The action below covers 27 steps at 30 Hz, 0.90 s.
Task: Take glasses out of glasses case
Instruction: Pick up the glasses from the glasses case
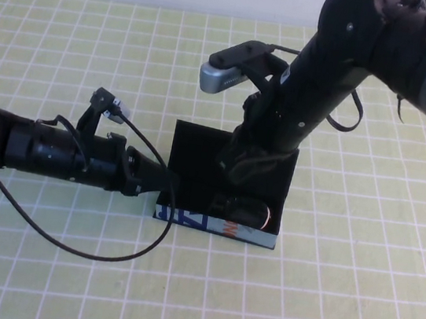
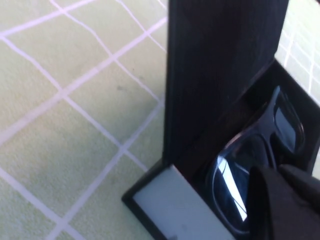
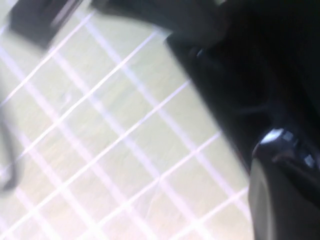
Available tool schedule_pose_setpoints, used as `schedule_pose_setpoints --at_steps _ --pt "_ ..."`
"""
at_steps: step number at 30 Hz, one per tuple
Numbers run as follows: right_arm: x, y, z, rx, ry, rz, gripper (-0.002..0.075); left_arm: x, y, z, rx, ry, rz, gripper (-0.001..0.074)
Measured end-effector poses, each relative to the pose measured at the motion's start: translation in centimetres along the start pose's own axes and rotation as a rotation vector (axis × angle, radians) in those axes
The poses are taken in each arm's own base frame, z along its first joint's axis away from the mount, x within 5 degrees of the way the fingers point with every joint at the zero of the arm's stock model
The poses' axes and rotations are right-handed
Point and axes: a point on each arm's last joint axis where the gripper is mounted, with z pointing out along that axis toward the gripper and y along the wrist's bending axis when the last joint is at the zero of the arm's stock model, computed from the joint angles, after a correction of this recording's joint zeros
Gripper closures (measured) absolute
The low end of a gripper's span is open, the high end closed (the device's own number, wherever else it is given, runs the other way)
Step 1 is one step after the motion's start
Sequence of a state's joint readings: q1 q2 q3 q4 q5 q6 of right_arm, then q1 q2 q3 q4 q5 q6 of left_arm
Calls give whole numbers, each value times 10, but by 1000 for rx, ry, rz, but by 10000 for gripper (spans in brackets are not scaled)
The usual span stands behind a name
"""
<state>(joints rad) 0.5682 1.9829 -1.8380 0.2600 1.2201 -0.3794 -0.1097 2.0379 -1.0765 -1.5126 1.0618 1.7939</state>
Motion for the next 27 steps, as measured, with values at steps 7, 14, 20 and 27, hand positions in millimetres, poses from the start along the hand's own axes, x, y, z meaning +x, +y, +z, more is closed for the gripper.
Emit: schedule_pose_setpoints --at_steps 7,14,20,27 --pt "32 12 -5 -4 17 -118 742 -12 1 -2 12 -23 -1 739" --pt "35 13 22 -25 -9 -272 666 -31 4 -4 -6 -53 -49 739" --pt "29 8 37 -6 -53 -398 484 -37 7 -5 -27 -56 -53 739" --pt "24 9 50 54 -61 -554 450 -35 10 -4 -57 -50 -71 739"
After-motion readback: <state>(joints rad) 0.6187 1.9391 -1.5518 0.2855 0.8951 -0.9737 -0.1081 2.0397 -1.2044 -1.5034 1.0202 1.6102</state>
